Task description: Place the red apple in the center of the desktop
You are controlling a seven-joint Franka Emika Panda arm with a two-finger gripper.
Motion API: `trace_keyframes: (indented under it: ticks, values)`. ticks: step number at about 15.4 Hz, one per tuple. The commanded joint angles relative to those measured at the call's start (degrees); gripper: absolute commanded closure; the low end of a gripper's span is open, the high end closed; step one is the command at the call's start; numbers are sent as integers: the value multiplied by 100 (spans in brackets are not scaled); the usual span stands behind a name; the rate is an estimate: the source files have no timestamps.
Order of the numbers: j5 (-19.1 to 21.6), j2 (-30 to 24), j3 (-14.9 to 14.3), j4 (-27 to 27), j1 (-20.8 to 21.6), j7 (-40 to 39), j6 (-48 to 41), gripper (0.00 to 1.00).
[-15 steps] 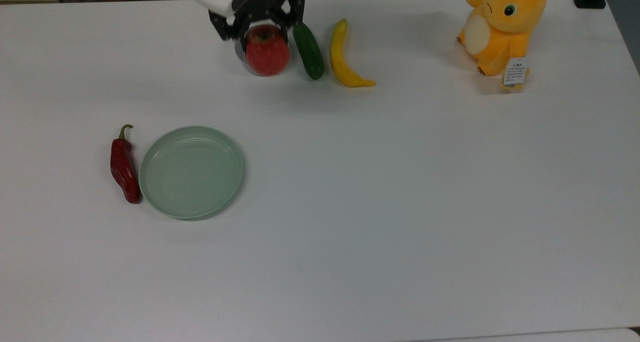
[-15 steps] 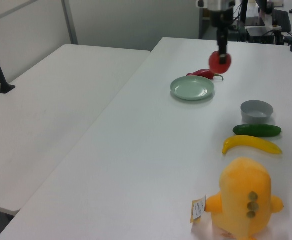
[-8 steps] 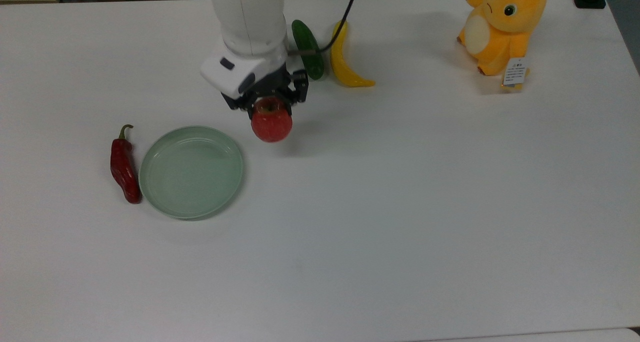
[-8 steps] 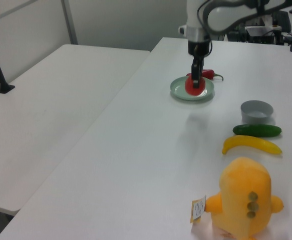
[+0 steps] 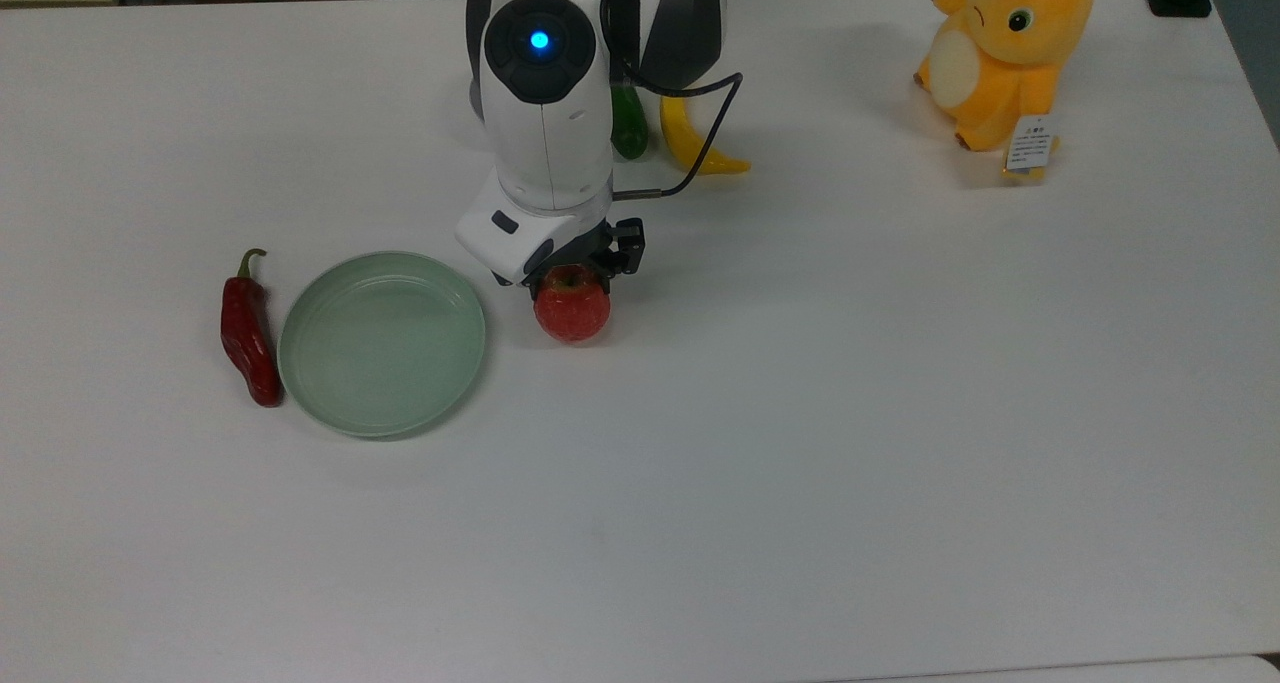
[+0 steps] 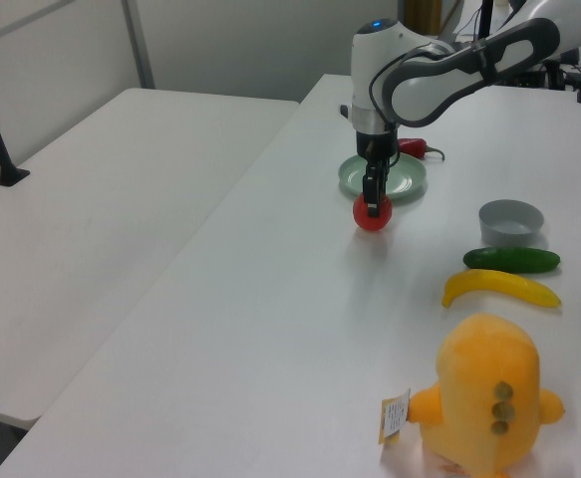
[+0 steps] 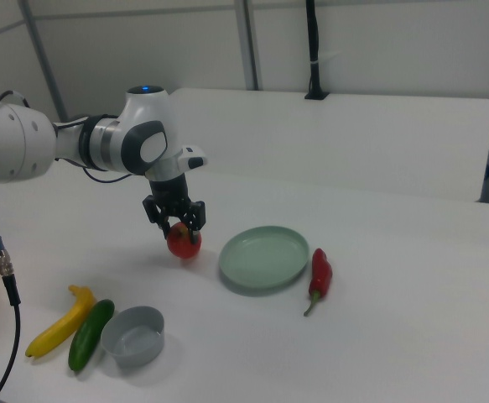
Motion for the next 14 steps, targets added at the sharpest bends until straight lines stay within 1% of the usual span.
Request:
trace_keyframes:
  ticks: [1,3,4,8,12,13,14]
  values:
    - [35,20,-38,82,62,92,45,32]
    - [27,11,-47,64,71,83,28,9]
    - [9,11,-47,38,80,83,28,1]
    - [-9,-77,-38,29,88,83,2,0]
    - [9,-884,-38,-155,80,101,-340,0]
    - [9,-1103,-38,-155,71,92,-550,0]
    - [18,-1480,-38,-164,62,118,-918,0]
